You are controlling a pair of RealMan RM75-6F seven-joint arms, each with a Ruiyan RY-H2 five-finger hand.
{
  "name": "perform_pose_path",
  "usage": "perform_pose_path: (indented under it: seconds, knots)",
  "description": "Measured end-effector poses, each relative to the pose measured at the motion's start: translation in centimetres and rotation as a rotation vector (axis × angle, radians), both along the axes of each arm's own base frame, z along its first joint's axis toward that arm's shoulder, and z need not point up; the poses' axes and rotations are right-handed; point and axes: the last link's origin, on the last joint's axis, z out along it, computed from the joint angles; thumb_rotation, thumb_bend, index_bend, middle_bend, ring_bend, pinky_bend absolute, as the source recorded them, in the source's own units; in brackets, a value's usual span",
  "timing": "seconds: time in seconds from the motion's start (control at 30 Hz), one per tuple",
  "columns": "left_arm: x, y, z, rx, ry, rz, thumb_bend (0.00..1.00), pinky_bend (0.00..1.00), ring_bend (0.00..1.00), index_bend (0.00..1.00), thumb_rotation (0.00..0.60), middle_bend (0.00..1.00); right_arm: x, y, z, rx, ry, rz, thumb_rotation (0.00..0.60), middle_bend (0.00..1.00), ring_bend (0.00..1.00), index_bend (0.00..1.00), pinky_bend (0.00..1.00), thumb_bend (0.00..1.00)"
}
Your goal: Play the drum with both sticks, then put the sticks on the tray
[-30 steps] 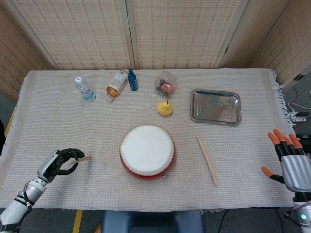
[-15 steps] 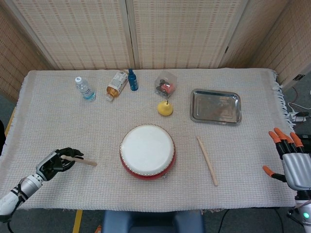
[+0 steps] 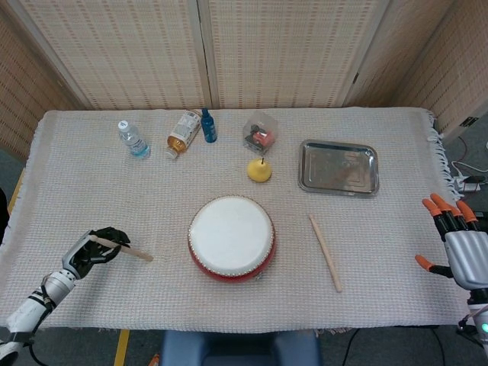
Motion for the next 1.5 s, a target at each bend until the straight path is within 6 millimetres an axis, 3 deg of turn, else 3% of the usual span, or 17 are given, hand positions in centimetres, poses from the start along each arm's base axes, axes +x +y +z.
perform_pose_path:
  seconds: [0.27,0.57,0.97,1.23,1.5]
  knots:
    - [1.5,0.5,-1.9,0.049,-0.063,0.054,0.43,0.44,0.46,0.59,0.6,0.55,-0.4,-0.1,-0.1,0.002,-0.007,-0.012,0.6,0.0,0.0,0.0,0.0,0.14]
    - [3.0,0.4,-3.7,0.065,-0.111,0.037,0.43,0.6,0.55,0.61,0.6,0.62,-0.6,0.1,-0.1,-0.005,-0.012,-0.016,0.6,0.0,0.0,0.0,0.0,0.14]
    - [3.4,-1.6,-4.5,0.021,-0.113,-0.059,0.42,0.6,0.56,0.62,0.6,0.63,-0.7,0.0,-0.5,0.001,-0.022,-0.016,0.6,0.0,0.0,0.0,0.0,0.14]
    - [3.0,-2.1,-5.1,-0.003,-0.097,-0.081,0.3,0.59,0.56,0.59,0.597,0.63,-0.7,0.0,-0.7,0.003,-0.024,-0.016,0.6,0.0,0.0,0.0,0.0,0.14]
    - [3.1,-2.3,-5.3,-0.008,-0.055,-0.126,0.26,0.57,0.55,0.56,0.42,0.6,-0.6,0.1,-0.7,0.003,-0.025,-0.017,0.6,0.0,0.0,0.0,0.0,0.14]
